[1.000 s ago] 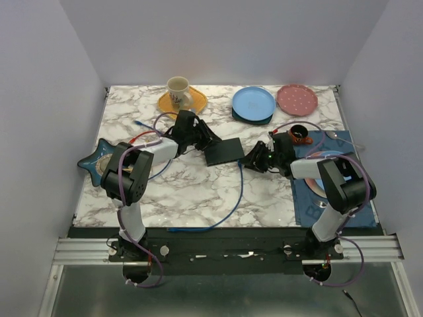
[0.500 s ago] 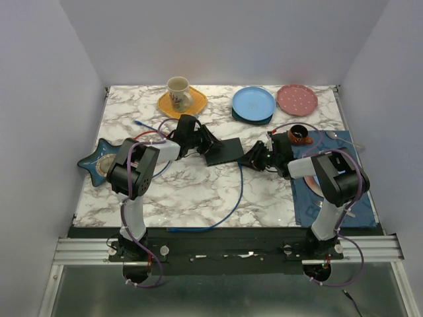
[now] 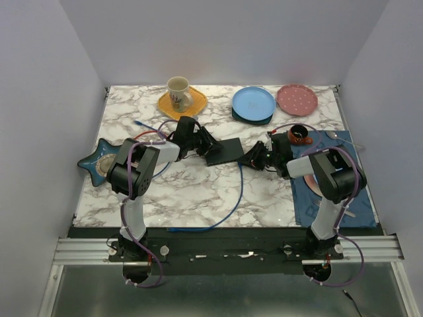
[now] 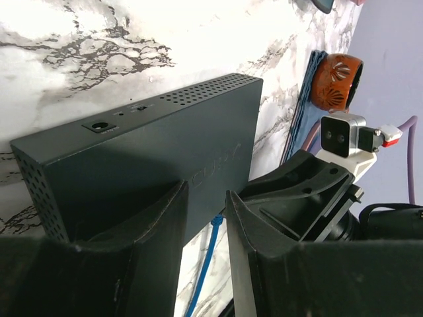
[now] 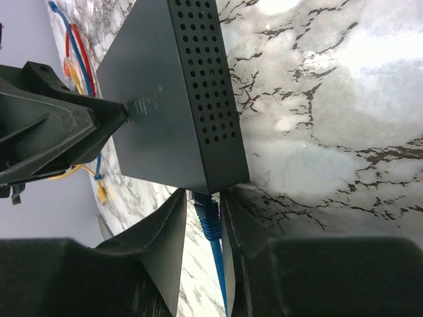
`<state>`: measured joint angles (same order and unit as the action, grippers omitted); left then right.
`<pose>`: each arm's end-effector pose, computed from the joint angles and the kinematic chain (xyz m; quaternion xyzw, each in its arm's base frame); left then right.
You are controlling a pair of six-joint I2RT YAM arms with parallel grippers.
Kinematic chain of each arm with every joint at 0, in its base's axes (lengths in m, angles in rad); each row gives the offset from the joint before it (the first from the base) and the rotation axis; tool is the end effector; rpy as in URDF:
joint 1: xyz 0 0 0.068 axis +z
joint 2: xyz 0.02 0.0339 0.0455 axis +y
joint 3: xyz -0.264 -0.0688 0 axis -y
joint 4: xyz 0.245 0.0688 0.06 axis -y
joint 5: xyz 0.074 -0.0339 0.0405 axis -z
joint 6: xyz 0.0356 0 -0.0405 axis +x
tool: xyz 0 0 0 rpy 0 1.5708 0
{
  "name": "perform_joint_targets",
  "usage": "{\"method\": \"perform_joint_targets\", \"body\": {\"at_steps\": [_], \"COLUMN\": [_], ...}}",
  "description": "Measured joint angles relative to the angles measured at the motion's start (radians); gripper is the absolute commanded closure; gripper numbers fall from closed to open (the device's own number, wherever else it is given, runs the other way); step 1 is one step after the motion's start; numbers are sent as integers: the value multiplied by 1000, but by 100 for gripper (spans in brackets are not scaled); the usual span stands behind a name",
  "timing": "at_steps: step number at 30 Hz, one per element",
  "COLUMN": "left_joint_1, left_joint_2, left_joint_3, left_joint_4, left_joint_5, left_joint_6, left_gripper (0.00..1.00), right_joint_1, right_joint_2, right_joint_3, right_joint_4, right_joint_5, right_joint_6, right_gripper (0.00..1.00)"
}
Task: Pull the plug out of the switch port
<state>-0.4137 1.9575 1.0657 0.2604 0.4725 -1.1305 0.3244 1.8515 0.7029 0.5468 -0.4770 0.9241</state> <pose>0.3647 -0.1778 0.1426 -0.2049 0.8490 -0.4565 0.1697 0.3126 0.1224 0.1085 0.1489 0.8540 0.4342 0.2450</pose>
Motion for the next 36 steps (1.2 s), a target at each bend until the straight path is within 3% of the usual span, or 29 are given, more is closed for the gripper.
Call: {"method": "perform_joint_targets", "body": {"at_steps": [10, 16, 23, 30, 36], "left_joint_1": [-1, -1, -30, -137, -137], "left_joint_2": [0, 0, -3, -9, -9], "left_joint_3": [-14, -17, -39, -72, -67], "left_joint_4": [18, 24, 55, 78, -10], "left_joint_5": [6, 10, 19, 21, -6], "left_joint_6": [0, -1, -23, -30, -16], "left_gripper": [58, 58, 58, 61, 61], "right_joint_1": [-8, -11, -12, -12, -12], "right_joint_2": [16, 21, 21, 21, 21], "right_joint_3": [0, -2, -2, -2, -1], "right_joint_4": [15, 30, 32, 32, 31], "right_joint_5": [-18, -31, -35, -37, -42], "right_joint_6": [15, 2, -19, -36, -51], "right_gripper": [89, 97, 100, 100, 100]}}
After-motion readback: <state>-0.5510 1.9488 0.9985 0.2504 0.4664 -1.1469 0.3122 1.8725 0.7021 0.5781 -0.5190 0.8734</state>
